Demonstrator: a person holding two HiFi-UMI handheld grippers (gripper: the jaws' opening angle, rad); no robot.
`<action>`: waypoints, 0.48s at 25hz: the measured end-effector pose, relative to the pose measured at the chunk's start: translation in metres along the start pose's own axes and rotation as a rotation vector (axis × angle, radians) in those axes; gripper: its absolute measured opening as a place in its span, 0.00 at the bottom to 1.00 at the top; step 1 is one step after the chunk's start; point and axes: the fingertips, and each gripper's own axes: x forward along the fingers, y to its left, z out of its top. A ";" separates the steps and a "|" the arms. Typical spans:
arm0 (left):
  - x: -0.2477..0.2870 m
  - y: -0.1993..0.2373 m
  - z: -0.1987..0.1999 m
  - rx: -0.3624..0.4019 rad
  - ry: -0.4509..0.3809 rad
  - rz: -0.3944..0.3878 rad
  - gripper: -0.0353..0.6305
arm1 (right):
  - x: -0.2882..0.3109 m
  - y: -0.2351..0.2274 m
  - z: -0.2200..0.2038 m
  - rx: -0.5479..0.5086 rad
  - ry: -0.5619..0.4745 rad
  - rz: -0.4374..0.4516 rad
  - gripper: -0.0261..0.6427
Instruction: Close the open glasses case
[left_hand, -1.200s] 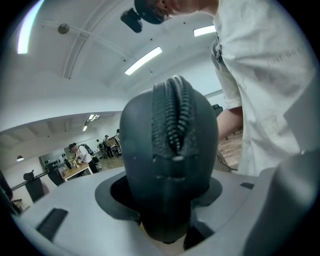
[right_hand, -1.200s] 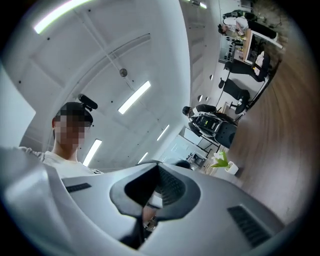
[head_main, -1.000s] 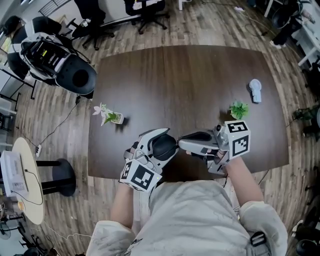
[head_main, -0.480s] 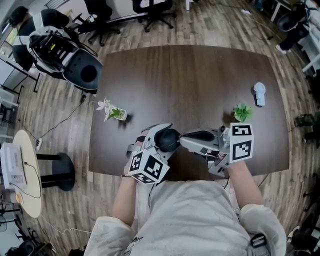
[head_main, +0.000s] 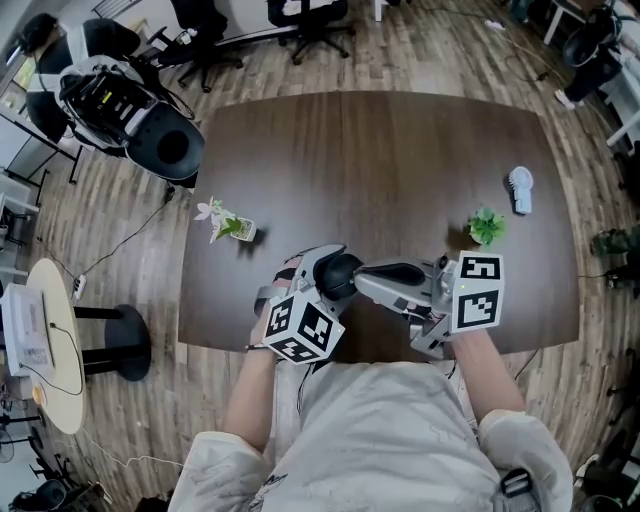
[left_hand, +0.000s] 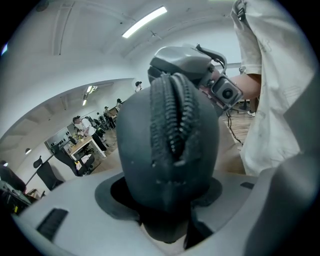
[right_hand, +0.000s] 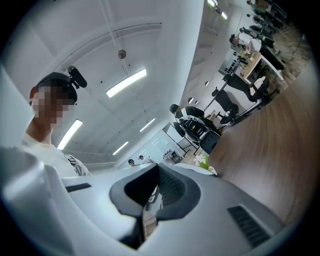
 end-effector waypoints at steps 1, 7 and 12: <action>0.001 0.001 -0.002 0.002 0.016 0.000 0.43 | 0.001 -0.001 0.000 -0.023 0.013 -0.022 0.04; 0.004 0.003 -0.009 0.007 0.073 0.005 0.43 | 0.010 0.001 -0.004 -0.155 0.083 -0.132 0.04; 0.003 0.005 -0.009 0.006 0.079 0.005 0.43 | 0.013 0.002 -0.003 -0.161 0.075 -0.137 0.04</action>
